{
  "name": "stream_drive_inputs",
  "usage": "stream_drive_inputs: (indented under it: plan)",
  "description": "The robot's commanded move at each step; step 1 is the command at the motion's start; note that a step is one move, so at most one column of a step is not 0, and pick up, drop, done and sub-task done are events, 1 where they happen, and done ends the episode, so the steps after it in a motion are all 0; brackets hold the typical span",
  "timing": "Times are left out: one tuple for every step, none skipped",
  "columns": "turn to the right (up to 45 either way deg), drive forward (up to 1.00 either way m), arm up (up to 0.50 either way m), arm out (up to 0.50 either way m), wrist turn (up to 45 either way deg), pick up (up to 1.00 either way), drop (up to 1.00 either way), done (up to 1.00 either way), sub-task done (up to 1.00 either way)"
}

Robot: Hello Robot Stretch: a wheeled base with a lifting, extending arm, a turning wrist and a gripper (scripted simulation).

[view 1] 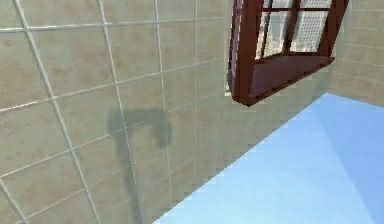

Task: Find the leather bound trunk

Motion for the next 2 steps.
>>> stream_drive_inputs:
  plan:
    - [45.0,0.00,0.00,0.00,0.0,0.00,0.00,0.00,0.00]
    - [30.0,0.00,0.00,0.00,0.0,0.00,0.00,0.00,0.00]
